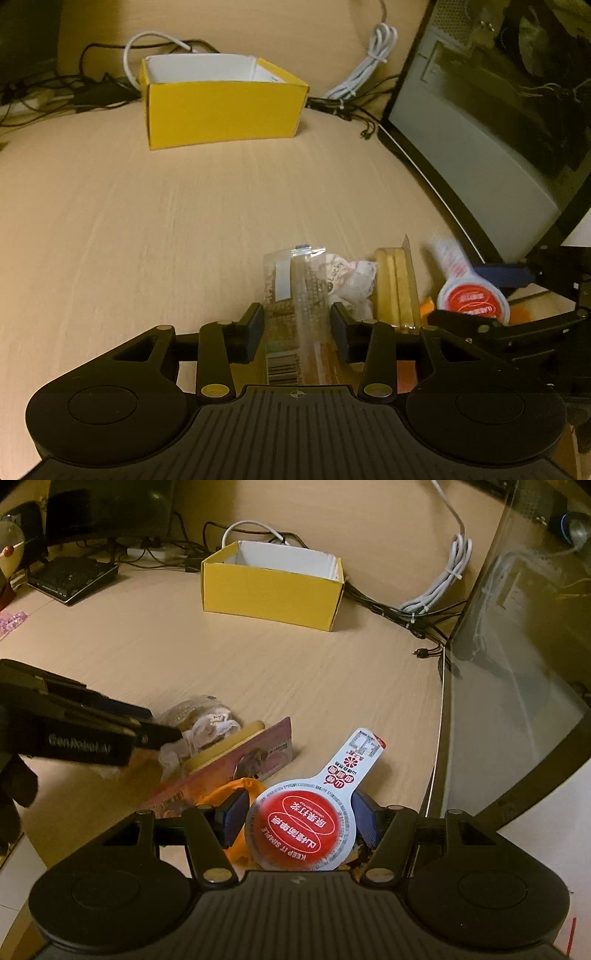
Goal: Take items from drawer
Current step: 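Place the stick package with the left while the right sets the lid on the desk, then move both open grippers back over the drawer toward the remaining toys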
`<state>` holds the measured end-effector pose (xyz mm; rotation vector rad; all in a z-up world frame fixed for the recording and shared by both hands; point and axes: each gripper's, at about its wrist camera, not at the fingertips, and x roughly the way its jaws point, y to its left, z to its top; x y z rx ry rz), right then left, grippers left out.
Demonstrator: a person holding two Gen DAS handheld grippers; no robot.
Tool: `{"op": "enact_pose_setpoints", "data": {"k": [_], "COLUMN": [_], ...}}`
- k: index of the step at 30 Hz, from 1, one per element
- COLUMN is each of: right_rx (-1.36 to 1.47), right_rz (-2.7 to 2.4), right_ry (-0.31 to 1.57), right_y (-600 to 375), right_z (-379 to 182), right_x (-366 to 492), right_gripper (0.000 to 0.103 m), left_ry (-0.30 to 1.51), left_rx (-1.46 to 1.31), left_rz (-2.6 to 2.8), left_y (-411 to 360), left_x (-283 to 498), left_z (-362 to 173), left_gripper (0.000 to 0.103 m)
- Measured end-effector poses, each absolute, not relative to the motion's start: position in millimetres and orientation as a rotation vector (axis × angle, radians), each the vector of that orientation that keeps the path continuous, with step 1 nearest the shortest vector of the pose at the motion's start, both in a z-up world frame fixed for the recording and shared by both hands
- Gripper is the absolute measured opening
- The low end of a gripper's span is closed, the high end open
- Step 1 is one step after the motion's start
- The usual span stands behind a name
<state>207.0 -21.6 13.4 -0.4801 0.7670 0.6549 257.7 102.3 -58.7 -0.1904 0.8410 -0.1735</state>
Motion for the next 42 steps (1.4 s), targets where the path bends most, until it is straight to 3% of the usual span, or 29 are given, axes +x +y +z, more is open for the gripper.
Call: {"op": "enact_pose_setpoints", "data": {"k": [15,22,33,42], "right_rx": [-0.425,-0.396,-0.421,-0.358], "right_rz": [0.654,0.584,0.356,0.2], "right_ry": [0.687,0.751,1.035,1.164], "right_y": [-55.5,-97.0,-169.4,-211.2], "right_z": [52.5,50.5,-21.3,-56.4], "right_x": [157.1,117.0,50.2,27.8], "right_gripper": [0.069,0.07,0.07,0.07], "left_ry": [0.703,0.663,0.964,1.118], "left_rx": [-0.231,-0.208,-0.117,-0.104], "left_rz": [-0.248,-0.44,-0.71,-0.609], "left_y": [103.1,71.4,-0.4,-5.4], "left_x": [217.6,171.0,119.4,118.8], "left_z": [-4.9,12.8,-75.7,-133.3], "left_gripper": [0.043,0.043,0.043,0.042]}}
